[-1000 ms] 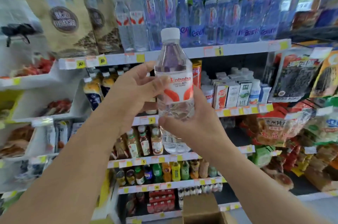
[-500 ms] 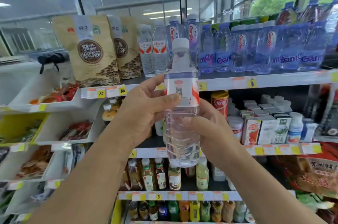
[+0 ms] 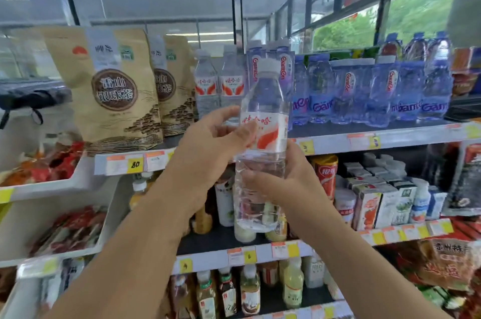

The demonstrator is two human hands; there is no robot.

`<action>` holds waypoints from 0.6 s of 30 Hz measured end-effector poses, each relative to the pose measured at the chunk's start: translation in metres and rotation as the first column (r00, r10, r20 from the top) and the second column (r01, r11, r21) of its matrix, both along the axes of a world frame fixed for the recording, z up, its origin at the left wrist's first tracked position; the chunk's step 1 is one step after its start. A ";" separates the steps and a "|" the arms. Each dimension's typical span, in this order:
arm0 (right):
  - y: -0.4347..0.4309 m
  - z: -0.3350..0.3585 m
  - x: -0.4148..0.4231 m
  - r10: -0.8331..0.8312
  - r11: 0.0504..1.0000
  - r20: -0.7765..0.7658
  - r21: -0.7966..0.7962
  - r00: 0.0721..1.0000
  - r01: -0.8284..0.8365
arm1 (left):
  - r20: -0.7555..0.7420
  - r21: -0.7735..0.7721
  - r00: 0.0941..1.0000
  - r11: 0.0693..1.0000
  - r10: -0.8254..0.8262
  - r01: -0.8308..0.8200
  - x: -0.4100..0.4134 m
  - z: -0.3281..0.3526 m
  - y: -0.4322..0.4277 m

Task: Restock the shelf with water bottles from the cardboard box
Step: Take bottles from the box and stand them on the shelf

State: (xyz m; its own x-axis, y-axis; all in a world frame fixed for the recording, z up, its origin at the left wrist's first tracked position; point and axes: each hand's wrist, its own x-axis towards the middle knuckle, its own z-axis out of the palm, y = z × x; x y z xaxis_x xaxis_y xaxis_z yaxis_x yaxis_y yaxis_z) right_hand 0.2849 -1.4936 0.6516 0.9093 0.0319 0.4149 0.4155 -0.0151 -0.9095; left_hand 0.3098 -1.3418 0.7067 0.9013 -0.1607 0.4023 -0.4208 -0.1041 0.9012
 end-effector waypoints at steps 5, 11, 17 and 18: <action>0.020 0.002 0.032 0.144 0.983 -0.020 0.117 0.989 -0.141 | -0.238 -0.106 0.914 0.944 -0.330 0.313 0.028 0.004 0.030; 0.027 0.016 0.066 0.154 0.985 0.019 0.076 0.988 -0.155 | -0.254 -0.107 0.894 0.929 -0.370 0.354 0.058 0.021 0.050; 0.038 0.073 0.118 0.140 0.989 0.084 0.037 0.987 -0.143 | -0.127 -0.045 0.962 0.970 -0.242 0.238 0.095 0.077 0.058; 0.040 0.082 0.127 0.143 0.989 0.089 0.028 0.986 -0.146 | -0.104 -0.028 0.969 0.975 -0.222 0.221 0.103 0.085 0.060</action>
State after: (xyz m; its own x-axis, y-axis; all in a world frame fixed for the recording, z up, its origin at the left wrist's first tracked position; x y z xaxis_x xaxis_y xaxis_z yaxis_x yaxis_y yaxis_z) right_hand 0.4122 -1.4531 0.7338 0.8569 0.1447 0.4947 0.4880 0.0809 -0.8691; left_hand 0.4128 -1.2820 0.7921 0.8817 -0.3553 0.3106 -0.3336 -0.0037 0.9427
